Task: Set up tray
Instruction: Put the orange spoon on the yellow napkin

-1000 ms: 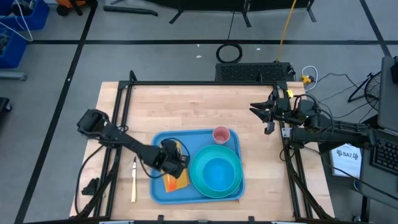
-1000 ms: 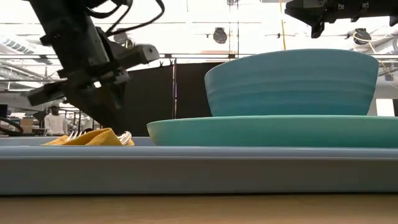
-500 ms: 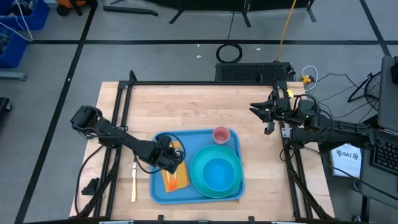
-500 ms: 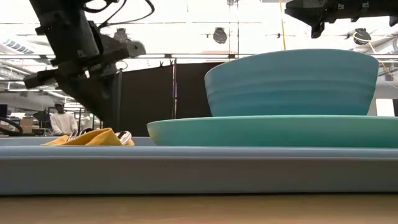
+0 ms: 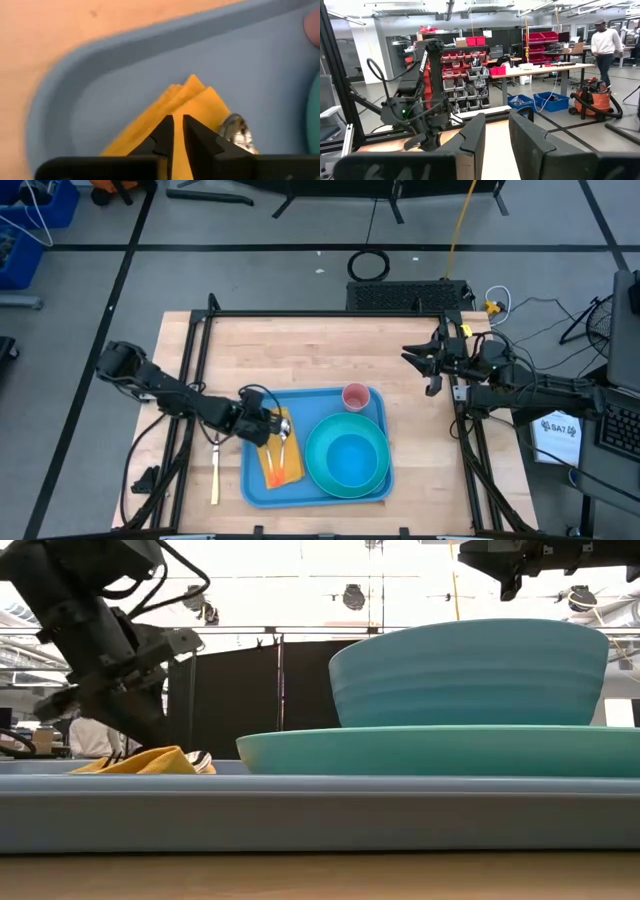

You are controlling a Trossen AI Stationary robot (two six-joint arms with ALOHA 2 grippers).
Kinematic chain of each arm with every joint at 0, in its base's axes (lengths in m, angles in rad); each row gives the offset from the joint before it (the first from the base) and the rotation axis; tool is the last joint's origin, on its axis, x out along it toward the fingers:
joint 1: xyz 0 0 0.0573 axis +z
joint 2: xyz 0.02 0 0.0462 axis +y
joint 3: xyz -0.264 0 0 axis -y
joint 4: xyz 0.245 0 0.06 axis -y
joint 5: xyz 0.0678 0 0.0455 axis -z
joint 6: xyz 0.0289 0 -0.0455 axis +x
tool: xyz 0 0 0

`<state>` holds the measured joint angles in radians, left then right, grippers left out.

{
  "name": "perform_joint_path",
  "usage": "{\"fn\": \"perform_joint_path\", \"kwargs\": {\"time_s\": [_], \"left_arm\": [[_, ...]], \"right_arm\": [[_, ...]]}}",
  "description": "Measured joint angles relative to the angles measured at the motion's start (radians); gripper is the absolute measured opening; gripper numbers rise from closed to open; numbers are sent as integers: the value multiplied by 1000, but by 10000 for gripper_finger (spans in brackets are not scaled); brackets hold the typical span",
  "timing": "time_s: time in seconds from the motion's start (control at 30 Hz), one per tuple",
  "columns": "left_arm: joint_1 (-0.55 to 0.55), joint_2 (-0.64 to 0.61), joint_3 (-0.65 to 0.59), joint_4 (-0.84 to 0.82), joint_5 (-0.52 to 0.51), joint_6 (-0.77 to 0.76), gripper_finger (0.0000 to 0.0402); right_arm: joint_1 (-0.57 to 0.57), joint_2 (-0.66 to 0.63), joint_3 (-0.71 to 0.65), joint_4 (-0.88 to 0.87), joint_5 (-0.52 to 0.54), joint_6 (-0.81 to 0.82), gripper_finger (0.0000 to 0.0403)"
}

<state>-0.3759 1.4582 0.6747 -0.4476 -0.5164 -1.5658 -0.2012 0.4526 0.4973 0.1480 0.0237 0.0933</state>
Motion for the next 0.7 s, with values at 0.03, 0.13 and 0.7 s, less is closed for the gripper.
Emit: {"fn": "perform_joint_path", "kwargs": {"time_s": [0.03,0.13,0.7], "left_arm": [[2,-14,-14,13,-13,24,36],[14,-60,-65,101,-28,112,16],[132,-149,-281,597,224,472,141]], "right_arm": [[0,0,0,-1,0,0,77],[0,11,0,2,1,0,77],[-2,65,0,34,11,56,77]]}}
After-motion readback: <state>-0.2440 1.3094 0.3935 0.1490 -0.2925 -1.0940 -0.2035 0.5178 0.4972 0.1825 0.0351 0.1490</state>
